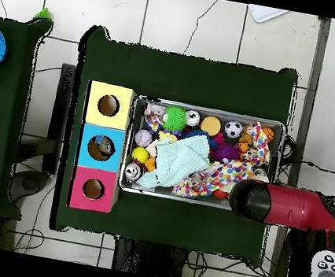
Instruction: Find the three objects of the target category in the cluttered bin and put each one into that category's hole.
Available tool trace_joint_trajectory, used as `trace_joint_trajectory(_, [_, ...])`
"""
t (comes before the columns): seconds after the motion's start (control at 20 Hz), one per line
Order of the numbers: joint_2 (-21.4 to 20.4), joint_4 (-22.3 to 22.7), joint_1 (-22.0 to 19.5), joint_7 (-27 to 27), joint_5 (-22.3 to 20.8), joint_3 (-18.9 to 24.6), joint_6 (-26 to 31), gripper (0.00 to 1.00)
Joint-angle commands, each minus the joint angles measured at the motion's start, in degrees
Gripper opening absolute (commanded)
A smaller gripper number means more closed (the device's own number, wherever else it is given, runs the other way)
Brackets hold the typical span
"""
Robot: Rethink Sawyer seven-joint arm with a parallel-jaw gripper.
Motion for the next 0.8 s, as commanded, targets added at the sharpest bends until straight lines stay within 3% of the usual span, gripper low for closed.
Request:
trace_joint_trajectory(0.05, [2.39,5.35,-2.70,-4.61,3.32,7.64,2.10,1.00])
trace_joint_trajectory(0.35, [1.63,8.73,-4.66,-2.62,5.89,9.90,0.74,1.00])
trace_joint_trajectory(0.8, [2.58,11.19,-4.33,0.79,7.11,10.37,-0.50,1.00])
